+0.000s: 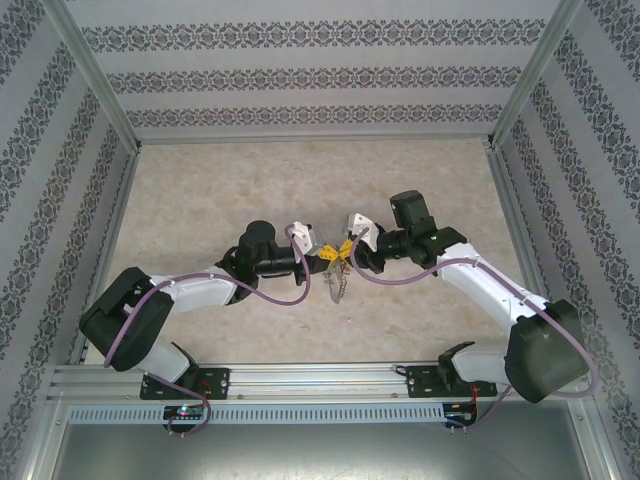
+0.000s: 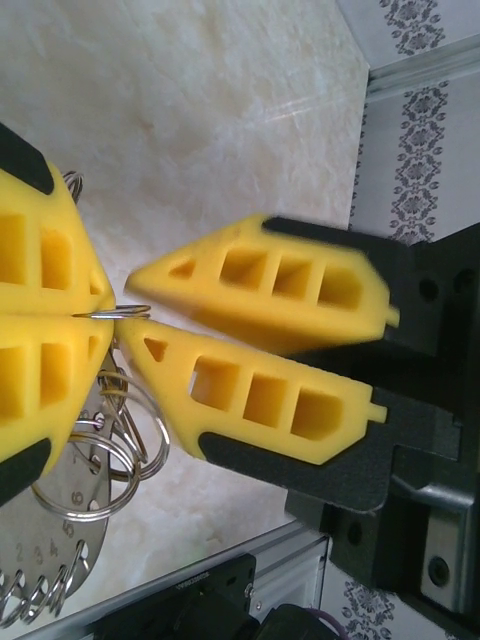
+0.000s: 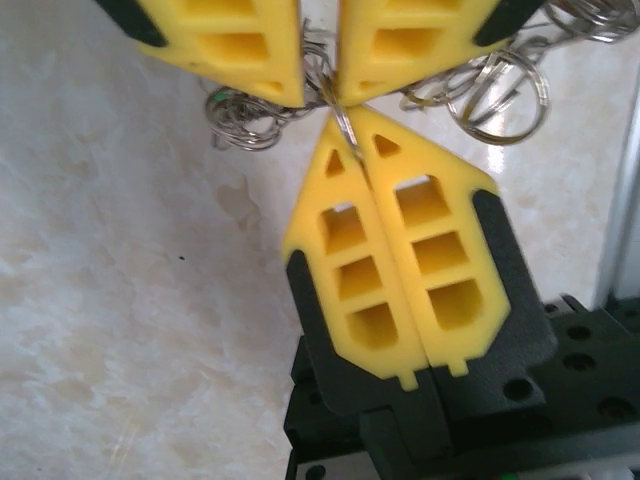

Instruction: Put the keys on the keyring

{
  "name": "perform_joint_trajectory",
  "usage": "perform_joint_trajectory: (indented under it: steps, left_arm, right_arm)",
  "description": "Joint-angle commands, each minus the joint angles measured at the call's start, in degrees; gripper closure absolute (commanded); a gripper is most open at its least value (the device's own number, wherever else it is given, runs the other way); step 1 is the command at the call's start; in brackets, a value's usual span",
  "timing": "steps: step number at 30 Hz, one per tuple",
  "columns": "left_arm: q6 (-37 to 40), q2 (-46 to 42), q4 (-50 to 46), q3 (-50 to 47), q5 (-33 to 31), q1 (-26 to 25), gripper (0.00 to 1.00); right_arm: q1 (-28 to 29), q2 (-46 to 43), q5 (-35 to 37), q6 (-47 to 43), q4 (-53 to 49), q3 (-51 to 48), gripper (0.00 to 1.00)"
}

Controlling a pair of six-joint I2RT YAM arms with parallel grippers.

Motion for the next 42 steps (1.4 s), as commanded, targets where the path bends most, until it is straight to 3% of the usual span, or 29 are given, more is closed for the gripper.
perform_joint_trajectory:
  steps: [1, 3, 5, 8, 11, 15, 19, 23, 27, 31, 42]
  left_arm:
    - [0.6, -1.6, 2.7, 2.3, 3.1, -0.8, 1.0]
    - [0.4, -1.3, 3.1, 2.4, 3.1, -0.8, 1.0]
    - [0.3, -1.2, 2.7, 2.6, 2.6, -0.8, 1.0]
    - [0.9, -1.5, 1.1, 2.5, 1.2, -0.8, 0.92]
    - [2.4, -2.5, -3.0, 2.1, -1.2, -0.6, 0.66]
    - [5.1, -6.5, -10.0, 0.3, -7.0, 0.0, 0.54]
    - [6.3, -13.0, -15.6, -3.1, -13.3, 1.4, 0.48]
    - [10.1, -19.0, -23.6, -4.4, -17.1, 2.3, 0.47]
    - [9.8, -21.9, -24.3, -6.2, -22.4, 3.0, 0.47]
    - [7.1, -22.6, -23.4, -7.3, -30.1, 3.3, 0.47]
    - [-2.8, -23.2, -24.8, -7.2, -44.7, 6.5, 0.42]
  right_arm:
    - [0.0, 1.2, -2.9, -1.4, -1.0, 2.8, 0.88]
    - [0.1, 1.5, -3.2, -1.5, -2.0, 3.3, 0.9]
    - [0.5, 1.5, -2.6, -1.7, -2.9, 3.7, 0.98]
    - [0.9, 1.4, -0.7, -1.5, -4.9, 4.7, 1.0]
    - [1.5, 1.1, 4.0, 1.7, -5.9, 5.7, 1.0]
    - [3.3, 2.9, 14.9, 4.6, -13.5, 10.9, 1.0]
    - [6.9, 7.5, 27.7, 4.3, -28.0, 19.2, 1.0]
    - [8.9, 13.7, 34.5, 5.8, -42.0, 26.0, 1.0]
    - [10.6, 16.5, 37.3, 9.0, -45.9, 29.5, 1.0]
    - [10.1, 18.2, 32.5, 11.7, -48.9, 34.1, 1.0]
    - [11.2, 28.8, 30.2, 24.2, -39.5, 48.8, 1.0]
